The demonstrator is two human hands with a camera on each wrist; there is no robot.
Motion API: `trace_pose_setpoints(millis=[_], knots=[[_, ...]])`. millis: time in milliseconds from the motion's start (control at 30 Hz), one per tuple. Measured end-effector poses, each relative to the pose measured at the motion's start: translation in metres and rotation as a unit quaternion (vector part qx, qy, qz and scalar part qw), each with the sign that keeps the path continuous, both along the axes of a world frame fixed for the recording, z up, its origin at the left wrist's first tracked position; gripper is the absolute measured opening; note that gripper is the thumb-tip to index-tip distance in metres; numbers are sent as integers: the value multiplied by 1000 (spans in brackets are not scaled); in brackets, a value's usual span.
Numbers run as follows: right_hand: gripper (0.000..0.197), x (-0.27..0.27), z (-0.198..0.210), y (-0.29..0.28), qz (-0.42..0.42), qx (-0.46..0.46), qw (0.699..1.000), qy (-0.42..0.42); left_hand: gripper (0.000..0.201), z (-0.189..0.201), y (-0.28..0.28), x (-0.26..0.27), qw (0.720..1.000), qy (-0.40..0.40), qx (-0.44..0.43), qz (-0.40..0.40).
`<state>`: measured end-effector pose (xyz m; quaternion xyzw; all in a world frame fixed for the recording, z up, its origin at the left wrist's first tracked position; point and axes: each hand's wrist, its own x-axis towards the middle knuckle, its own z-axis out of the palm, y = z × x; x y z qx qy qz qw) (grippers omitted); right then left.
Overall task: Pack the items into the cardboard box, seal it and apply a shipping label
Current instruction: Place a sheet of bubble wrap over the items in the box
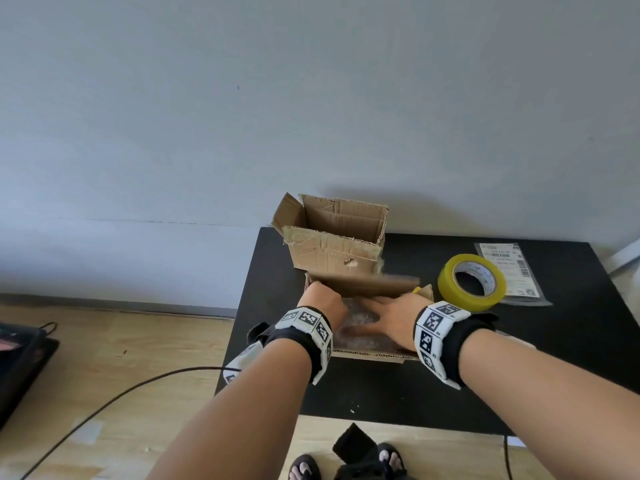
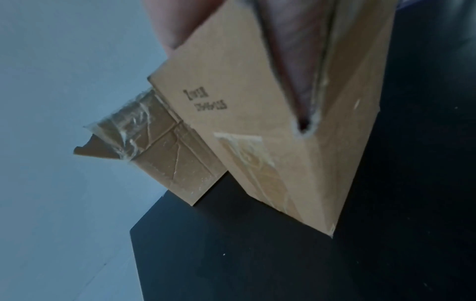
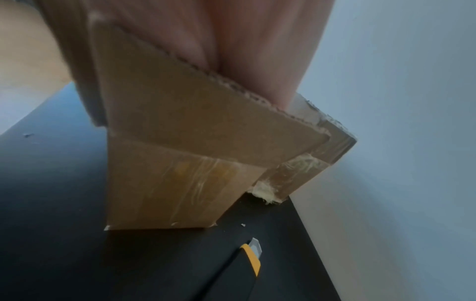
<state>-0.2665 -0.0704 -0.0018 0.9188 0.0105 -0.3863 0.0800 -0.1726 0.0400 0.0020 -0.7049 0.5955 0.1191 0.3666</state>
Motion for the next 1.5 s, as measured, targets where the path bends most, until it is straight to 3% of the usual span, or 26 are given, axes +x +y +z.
trace_pose_setpoints(millis=[200,400,467,567,667,767,833,933,1033,1167,1367,1500], knots=[[76,2,1,7,13,1,1000,11,28,-6,-10,4,999,35,23,3],[69,3,-16,1,-67,39,997,-26,27,-9,-12,8,998,47,6,29],[83,3,-13,1,-79,52,995,-39,27,-8,-11,8,997,56,-4,51],[60,0,-6,3,-33,30,997,-62,26,-8,-11,5,990,85,-38,105],[44,-3,-3,2,10,10,995,-103,27,-7,-9,3,962,143,-102,208],[25,-4,-4,2,-56,-7,990,-132,25,-8,-7,5,933,185,-138,276],[38,-3,-7,3,-107,10,987,-123,35,-13,-6,6,928,192,-126,294],[55,-2,-13,2,-124,21,986,-111,45,-16,-6,5,942,179,-97,267],[47,0,-24,4,-133,6,984,-120,28,-19,-7,2,961,162,-63,214],[39,1,-37,7,-138,-14,980,-142,30,-24,-8,-5,978,125,-57,158],[36,2,-26,7,-154,6,978,-139,29,-14,-14,-9,971,138,-55,187],[23,2,-3,8,-133,10,983,-123,32,6,-9,-6,956,166,-83,228]])
